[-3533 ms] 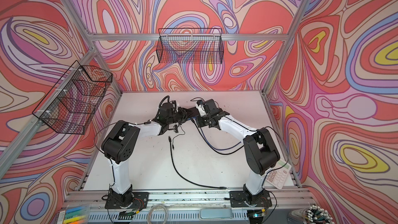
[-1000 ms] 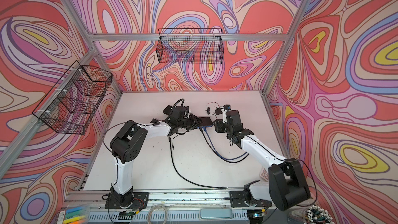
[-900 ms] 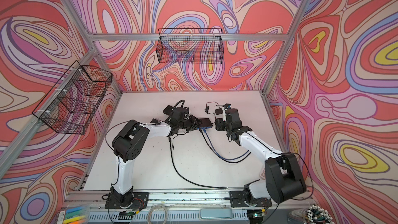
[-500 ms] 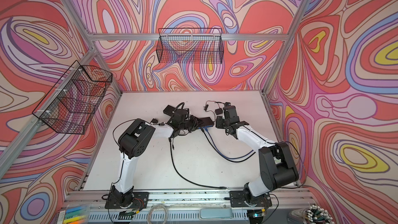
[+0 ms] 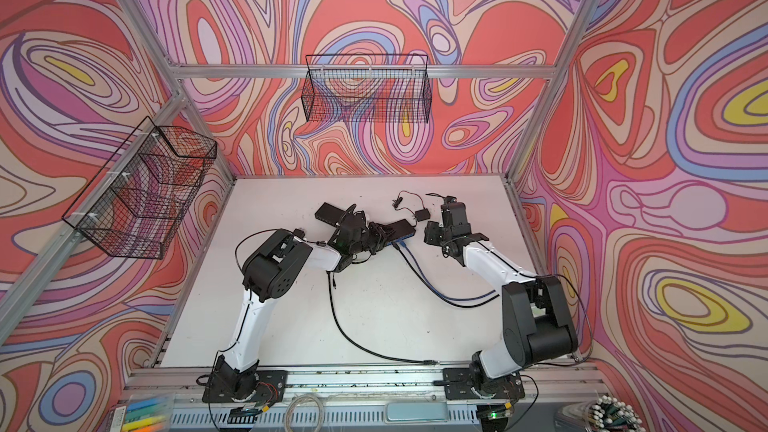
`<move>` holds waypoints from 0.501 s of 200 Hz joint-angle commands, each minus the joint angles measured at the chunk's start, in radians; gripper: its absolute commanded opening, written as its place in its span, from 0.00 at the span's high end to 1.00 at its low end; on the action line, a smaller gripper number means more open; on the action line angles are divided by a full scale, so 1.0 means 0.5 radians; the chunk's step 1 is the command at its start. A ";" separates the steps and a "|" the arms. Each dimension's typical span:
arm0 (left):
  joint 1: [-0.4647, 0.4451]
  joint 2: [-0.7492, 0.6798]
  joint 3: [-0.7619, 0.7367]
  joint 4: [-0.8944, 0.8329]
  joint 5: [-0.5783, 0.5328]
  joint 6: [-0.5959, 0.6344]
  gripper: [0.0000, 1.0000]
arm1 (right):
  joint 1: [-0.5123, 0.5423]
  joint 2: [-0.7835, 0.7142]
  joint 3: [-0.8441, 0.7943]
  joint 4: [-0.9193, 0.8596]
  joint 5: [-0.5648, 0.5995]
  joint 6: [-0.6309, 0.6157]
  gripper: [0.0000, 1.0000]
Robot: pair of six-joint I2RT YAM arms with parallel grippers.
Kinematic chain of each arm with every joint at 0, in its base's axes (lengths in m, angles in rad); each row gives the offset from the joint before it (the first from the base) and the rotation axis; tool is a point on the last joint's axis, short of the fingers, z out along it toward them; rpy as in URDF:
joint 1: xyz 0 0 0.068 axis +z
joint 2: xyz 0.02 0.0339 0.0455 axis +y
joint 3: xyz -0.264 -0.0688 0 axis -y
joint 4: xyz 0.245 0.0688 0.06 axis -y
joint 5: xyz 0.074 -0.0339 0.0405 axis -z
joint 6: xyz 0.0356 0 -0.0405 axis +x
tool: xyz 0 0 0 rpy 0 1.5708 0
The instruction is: Insert the plug into the switch port
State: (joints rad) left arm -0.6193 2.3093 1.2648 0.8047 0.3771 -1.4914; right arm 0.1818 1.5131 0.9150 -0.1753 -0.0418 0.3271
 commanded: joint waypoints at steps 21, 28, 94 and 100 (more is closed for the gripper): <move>-0.064 0.129 0.036 -0.166 -0.143 -0.103 0.55 | -0.074 -0.059 -0.061 0.037 -0.092 0.002 0.39; -0.067 0.128 0.037 -0.191 -0.158 -0.107 0.53 | -0.085 -0.061 -0.067 0.042 -0.107 0.002 0.39; -0.062 0.040 0.022 -0.461 -0.243 0.003 0.36 | -0.133 -0.034 -0.110 0.057 -0.207 -0.040 0.38; -0.062 0.023 0.020 -0.491 -0.249 0.026 0.32 | -0.136 -0.029 -0.113 0.058 -0.220 -0.044 0.38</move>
State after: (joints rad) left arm -0.6483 2.3287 1.2942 0.7773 0.3042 -1.5143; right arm 0.1249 1.5051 0.8715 -0.1616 -0.1158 0.3225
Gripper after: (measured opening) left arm 0.563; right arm 0.617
